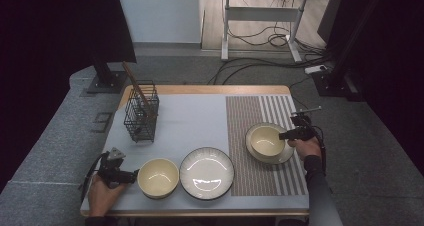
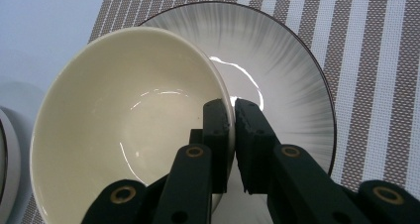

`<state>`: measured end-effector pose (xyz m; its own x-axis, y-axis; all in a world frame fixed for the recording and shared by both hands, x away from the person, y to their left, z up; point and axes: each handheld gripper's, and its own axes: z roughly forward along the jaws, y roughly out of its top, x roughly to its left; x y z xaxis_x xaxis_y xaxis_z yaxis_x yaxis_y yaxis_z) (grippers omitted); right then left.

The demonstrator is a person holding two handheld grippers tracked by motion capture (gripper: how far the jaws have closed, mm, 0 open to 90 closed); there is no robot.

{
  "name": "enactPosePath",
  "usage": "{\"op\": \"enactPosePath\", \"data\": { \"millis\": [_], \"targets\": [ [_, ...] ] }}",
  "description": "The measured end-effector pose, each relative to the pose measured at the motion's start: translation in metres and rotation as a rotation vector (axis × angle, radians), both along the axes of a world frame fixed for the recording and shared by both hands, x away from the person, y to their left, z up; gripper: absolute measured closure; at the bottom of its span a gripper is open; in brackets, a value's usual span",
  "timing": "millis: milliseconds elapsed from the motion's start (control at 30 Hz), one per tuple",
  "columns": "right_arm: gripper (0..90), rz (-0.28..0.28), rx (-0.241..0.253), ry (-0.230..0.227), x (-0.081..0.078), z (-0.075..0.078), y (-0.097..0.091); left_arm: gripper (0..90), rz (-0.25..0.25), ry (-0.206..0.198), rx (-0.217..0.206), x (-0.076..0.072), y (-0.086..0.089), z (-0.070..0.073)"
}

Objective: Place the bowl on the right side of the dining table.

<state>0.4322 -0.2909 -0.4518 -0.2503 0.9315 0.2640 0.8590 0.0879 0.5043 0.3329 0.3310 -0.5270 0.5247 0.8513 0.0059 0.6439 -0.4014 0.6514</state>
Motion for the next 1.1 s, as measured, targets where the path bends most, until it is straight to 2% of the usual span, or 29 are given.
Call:
{"op": "enactPosePath", "data": {
  "millis": [100, 233, 367, 600, 667, 867, 900, 933, 1033, 1100],
  "targets": [
    [80.3, 0.009, -0.017, -0.009, -0.001, 0.000, 0.002, 0.0, 0.000, 0.000, 0.000, 0.000, 0.000, 0.000],
    [59.3, 0.026, -0.065, -0.032, -0.002, 0.000, 0.005, 0.0, 0.000, -0.001, 0.001, 0.000, 0.000, 0.000],
    [43.3, 0.043, -0.132, -0.067, -0.006, 0.001, 0.010, 0.0, 0.000, -0.001, 0.001, 0.000, 0.000, 0.000],
    [22.5, 0.091, -0.155, -0.139, -0.017, 0.003, 0.015, 0.0, 0.000, -0.001, 0.001, 0.000, 0.000, 0.000],
    [20.4, 0.099, -0.163, -0.161, -0.022, 0.005, 0.015, 0.0, 0.000, -0.001, 0.001, 0.000, 0.000, 0.000],
    [12.9, 0.109, -0.145, -0.246, -0.039, 0.014, 0.014, 0.0, 0.000, -0.001, 0.001, 0.000, 0.000, 0.000],
    [12.9, 0.109, -0.145, -0.246, -0.039, 0.014, 0.014, 0.0, 0.000, -0.001, 0.001, 0.000, 0.000, 0.000],
    [12.9, 0.111, -0.140, -0.276, -0.044, 0.016, 0.014, 0.0, 0.000, -0.001, 0.001, 0.000, 0.000, 0.000],
    [12.5, 0.111, -0.135, -0.303, -0.050, 0.019, 0.015, 0.0, 0.000, -0.001, 0.001, 0.000, 0.000, 0.000],
    [8.1, 0.113, -0.125, -0.336, -0.059, 0.021, 0.016, 0.0, 0.000, -0.003, 0.001, 0.000, 0.000, 0.000]
  ]
}}
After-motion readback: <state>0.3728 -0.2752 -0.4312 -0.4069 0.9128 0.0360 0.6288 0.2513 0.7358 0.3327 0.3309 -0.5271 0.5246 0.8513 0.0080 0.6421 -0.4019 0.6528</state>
